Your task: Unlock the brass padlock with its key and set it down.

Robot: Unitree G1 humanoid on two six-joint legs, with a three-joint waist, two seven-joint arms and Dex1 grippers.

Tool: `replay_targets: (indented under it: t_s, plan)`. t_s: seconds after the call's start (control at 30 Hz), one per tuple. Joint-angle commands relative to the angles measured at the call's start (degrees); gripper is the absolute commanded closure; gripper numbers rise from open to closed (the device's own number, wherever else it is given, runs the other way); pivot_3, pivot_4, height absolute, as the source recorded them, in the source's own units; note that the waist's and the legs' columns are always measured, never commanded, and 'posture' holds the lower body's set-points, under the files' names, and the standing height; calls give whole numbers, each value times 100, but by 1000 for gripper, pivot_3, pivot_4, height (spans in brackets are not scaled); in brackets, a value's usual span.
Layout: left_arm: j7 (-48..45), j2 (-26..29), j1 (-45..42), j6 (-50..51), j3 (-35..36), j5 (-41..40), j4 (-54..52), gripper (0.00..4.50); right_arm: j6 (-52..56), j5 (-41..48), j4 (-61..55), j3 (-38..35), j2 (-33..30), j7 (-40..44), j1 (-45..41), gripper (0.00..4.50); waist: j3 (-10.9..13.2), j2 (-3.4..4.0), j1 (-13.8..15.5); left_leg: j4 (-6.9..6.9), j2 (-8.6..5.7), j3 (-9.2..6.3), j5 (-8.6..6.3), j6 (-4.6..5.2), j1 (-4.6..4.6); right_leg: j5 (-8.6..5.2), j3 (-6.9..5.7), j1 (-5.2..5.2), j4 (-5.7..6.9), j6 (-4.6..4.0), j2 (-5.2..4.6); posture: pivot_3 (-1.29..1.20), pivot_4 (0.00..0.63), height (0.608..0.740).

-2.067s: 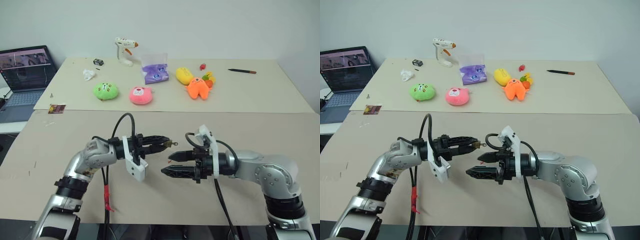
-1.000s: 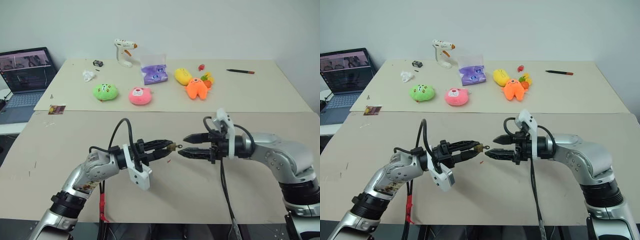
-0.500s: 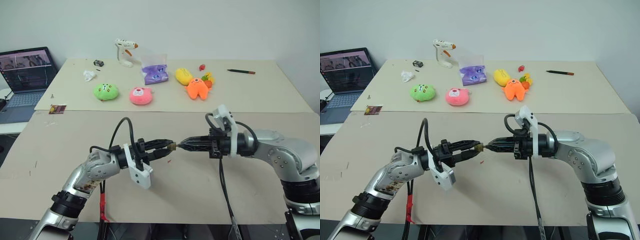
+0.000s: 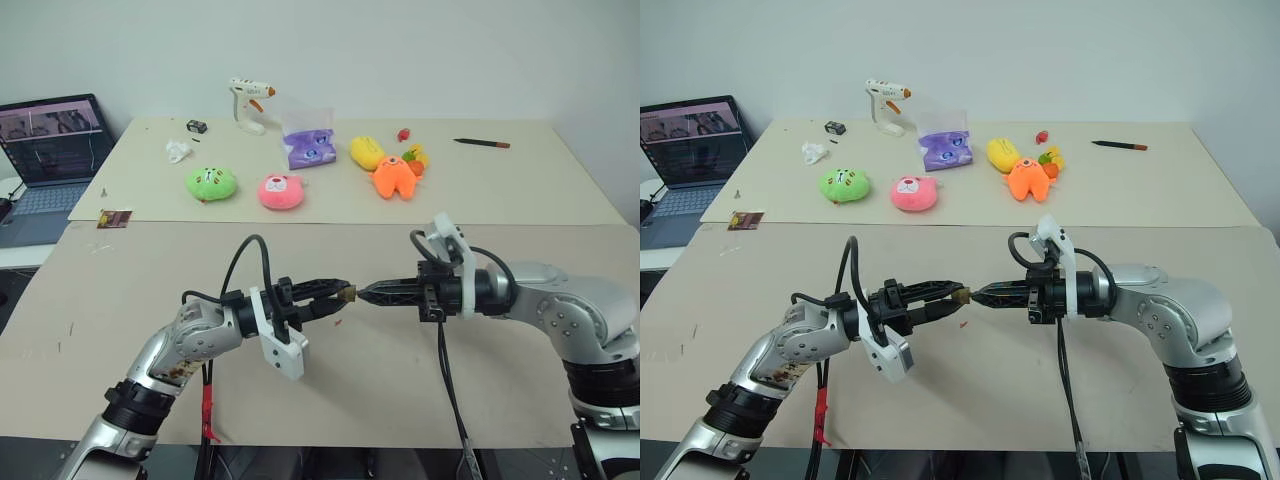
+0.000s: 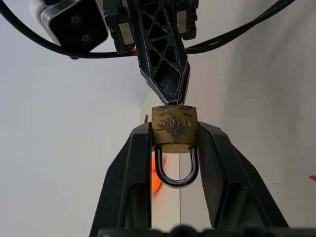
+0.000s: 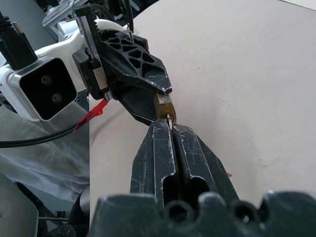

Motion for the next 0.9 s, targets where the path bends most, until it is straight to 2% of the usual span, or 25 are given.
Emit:
replay_targets:
  t_s: [0.03,0.13,0.33,0.43,0.53,0.63,0.73,0.8,0.9]
  plan:
    - [212,-15,-52,-141,49,12,-201,3676,95,181,-84,-204,-31,-12,-77,4464,0,0,0,0,0,0,0,0,0,0,0,0,0,0,0,0,150,740]
    - [459,7,-163,-460,122,410,-166,3676,487,484,112,-347,82,-253,-201,4464,0,0,1,0,0,0,0,0,0,0,0,0,0,0,0,0,150,740]
    - [1243,-84,-290,-971,359,1370,-279,3676,2211,1857,1819,-1536,1194,-2360,-952,4464,0,0,-20,-2,15,14,0,-1,3,13,9,3,-5,-15,4,0,150,740]
    - [1311,-96,-304,-870,324,1365,-324,3676,2540,2217,1904,-1738,1328,-2784,-1035,4464,-1,1,6,-5,15,13,1,1,5,15,8,-1,7,-18,8,0,150,740]
    - [1133,-127,-226,-516,249,1019,-372,3676,1974,1472,875,-1042,815,-2277,-760,4464,-3,5,22,-5,9,7,10,17,-15,17,-1,-16,22,-14,7,0,150,740]
    - [865,-156,-132,-122,142,598,-414,3676,-235,-369,-301,286,-289,-699,-201,4464,-5,6,-1,6,2,8,10,22,-57,24,-11,-62,26,-6,2,0,150,740]
    - [784,-188,-150,6,81,459,-410,3676,-1473,-1182,-414,772,-797,213,131,4464,-5,3,-30,16,0,29,7,26,-67,24,-37,-88,25,-5,-13,0,150,740]
    - [744,-213,-198,59,23,395,-360,3676,-1793,-1238,-219,703,-690,381,193,3866,-4,1,-53,23,3,51,7,26,-60,24,-46,-83,21,-5,-22,0,150,740]
    - [720,-232,-223,103,-14,358,-343,3676,-1721,-1109,-104,573,-679,645,194,3075,-3,-2,-74,40,15,72,-3,7,-52,29,-40,-70,20,-13,-20,0,150,740]
